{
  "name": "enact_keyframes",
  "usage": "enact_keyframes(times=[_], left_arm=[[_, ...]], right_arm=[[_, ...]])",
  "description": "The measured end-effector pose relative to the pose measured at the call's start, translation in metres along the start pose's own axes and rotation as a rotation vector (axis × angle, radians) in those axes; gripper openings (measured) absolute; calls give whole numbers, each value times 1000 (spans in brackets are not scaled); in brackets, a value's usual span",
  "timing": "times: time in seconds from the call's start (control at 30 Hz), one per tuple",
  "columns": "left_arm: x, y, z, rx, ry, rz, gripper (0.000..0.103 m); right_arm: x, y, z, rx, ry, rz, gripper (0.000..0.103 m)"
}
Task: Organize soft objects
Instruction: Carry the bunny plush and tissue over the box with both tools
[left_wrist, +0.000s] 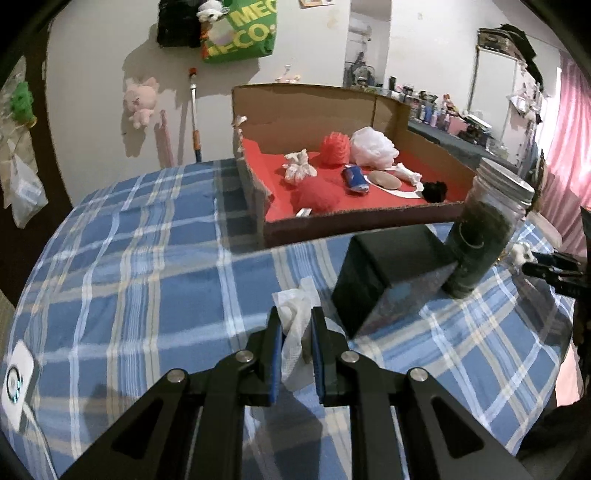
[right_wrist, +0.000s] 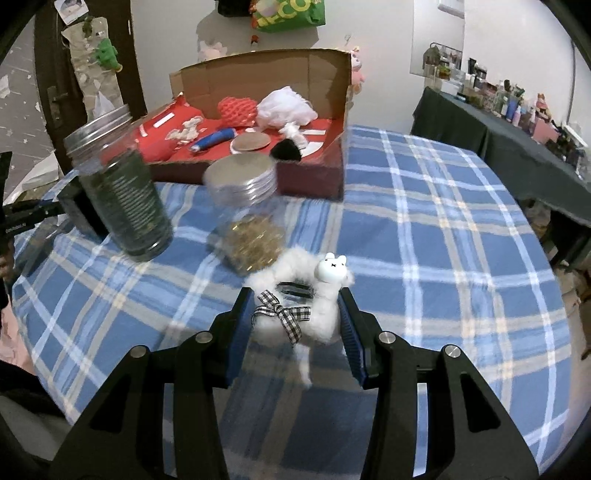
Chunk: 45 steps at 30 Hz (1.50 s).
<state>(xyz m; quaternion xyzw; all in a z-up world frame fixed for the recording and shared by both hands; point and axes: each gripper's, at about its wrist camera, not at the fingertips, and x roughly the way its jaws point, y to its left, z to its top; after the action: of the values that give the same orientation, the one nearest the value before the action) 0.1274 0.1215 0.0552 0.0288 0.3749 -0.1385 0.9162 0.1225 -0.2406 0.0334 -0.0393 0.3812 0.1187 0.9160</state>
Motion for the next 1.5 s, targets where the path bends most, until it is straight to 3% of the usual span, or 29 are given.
enact_keyframes(times=[0.43,1.03,1.33,1.5], left_arm=[[25,13,33,75,-5,-80,15],[31,3,59,197,-25,-121,15],[30,-8,83,237,-45,-171,15],[39,-25,99,271,-33,-210,15]], right_arm=[[16,-18,32,-86,-37,-34,43],[14,-20,60,-196,-119,-40,43],[14,-14,85,-253,-147,22,43],[25,-8,108,-268,-130,109,43]])
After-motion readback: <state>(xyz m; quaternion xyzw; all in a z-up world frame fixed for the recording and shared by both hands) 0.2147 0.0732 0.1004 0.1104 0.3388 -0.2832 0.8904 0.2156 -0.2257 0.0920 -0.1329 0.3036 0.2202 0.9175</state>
